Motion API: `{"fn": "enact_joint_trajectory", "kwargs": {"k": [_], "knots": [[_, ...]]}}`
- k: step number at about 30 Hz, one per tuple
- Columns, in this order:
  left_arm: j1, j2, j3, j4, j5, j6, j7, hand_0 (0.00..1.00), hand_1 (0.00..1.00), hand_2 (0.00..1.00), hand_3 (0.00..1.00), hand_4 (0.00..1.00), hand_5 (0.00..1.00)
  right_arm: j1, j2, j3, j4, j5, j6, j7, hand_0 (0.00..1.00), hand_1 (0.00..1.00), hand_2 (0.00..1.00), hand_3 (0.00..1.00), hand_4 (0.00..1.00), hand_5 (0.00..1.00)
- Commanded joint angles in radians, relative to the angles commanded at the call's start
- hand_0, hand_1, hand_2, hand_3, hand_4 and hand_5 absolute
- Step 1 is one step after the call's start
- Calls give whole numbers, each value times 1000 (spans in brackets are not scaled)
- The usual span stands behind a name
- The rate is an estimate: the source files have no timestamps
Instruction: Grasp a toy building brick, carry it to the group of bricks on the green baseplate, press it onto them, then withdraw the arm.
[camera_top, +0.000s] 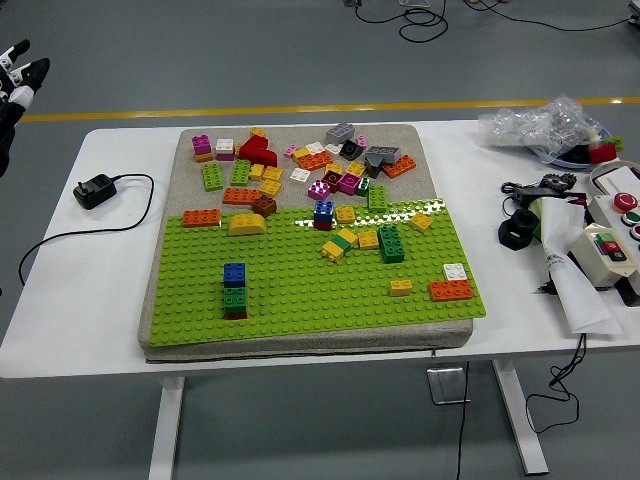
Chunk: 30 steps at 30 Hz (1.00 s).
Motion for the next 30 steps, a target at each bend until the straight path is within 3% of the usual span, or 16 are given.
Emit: {"fn": "enact_joint_trajectory", "kwargs": {"k": [11,30], "knots": [[26,6,-4,-11,2,-4,3,998,996,873,996,815,733,-3,-1,0,0,-18,4,-8,771,696,736,758,998,765],[-27,1,28,21,-3,-14,8,998,987,866,978,790,724,0,-7,-12,0,34,-6,-6,769,692,735,757,998,761]]}}
